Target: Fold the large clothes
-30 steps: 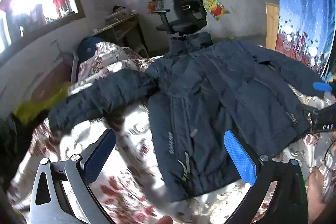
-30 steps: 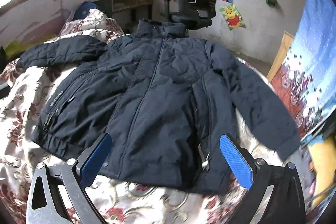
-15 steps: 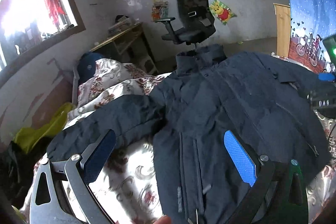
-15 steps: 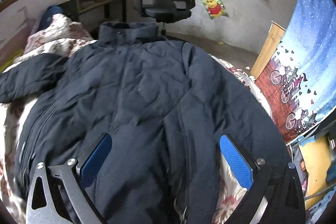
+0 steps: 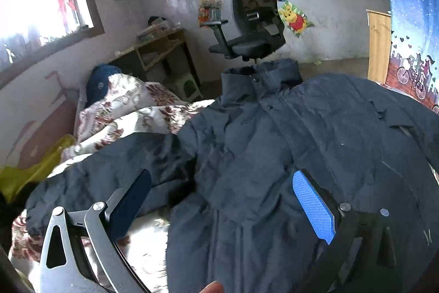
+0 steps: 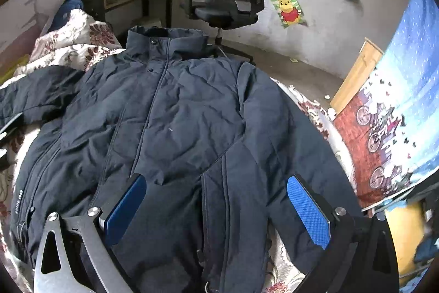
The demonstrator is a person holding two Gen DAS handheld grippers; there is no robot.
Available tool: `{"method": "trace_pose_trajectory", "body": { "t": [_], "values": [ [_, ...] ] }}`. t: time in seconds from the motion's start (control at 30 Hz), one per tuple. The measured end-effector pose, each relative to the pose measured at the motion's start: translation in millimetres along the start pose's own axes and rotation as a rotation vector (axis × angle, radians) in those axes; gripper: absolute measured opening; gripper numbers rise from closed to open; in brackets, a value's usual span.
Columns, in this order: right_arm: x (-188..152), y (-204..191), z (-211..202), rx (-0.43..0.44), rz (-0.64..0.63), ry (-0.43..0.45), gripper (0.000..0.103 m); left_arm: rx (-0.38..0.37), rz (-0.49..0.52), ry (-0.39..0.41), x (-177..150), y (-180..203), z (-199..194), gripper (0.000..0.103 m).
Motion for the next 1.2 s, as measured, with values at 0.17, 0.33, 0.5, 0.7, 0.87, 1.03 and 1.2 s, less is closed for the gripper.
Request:
{"method": "trace_pose_trajectory", "body": {
  "t": [0.17, 0.33, 0.5, 0.7, 0.87, 1.03, 1.2],
  "values": [
    [-60, 14, 21, -0.004, 0.160, -0.103, 0.103, -0.012, 0.008, -0.040, -6, 26, 38, 0.102],
    [-111, 23, 22, 0.058, 0.325, -0.060, 0.103, -0.009, 0.030, -0.084, -17, 47, 68, 0.102],
    [-137, 42, 23, 0.092, 0.473, -0.009, 0.103, -0.029, 0.020, -0.129, -24, 70, 85, 0.102],
    [-156, 65, 39, 0.253, 0.718, -0.003, 0.103, -0.057, 0.025, -0.144, -22, 101, 101, 0.102],
    [-176, 108, 44, 0.278, 1.002, 0.032, 0.103, -0.099, 0.014, -0.173, -15, 134, 121, 0.102],
    [-188, 150, 42, 0.236, 1.172, 0.078, 0.091, -0.113, -0.011, -0.203, -9, 165, 148, 0.102],
    [-199, 173, 45, 0.153, 1.258, 0.065, 0.067, -0.138, -0.036, -0.251, 0, 196, 179, 0.101]
  ]
}}
Point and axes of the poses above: each gripper's, at about its wrist camera, not at the fingertips, and z roughly the way its jaws point, y to its right, x to its top, the point moved 10 cm from there along z, roughly the way its jaws point, and after that the axes turned 14 degrees about -z, right-handed, at the moved point
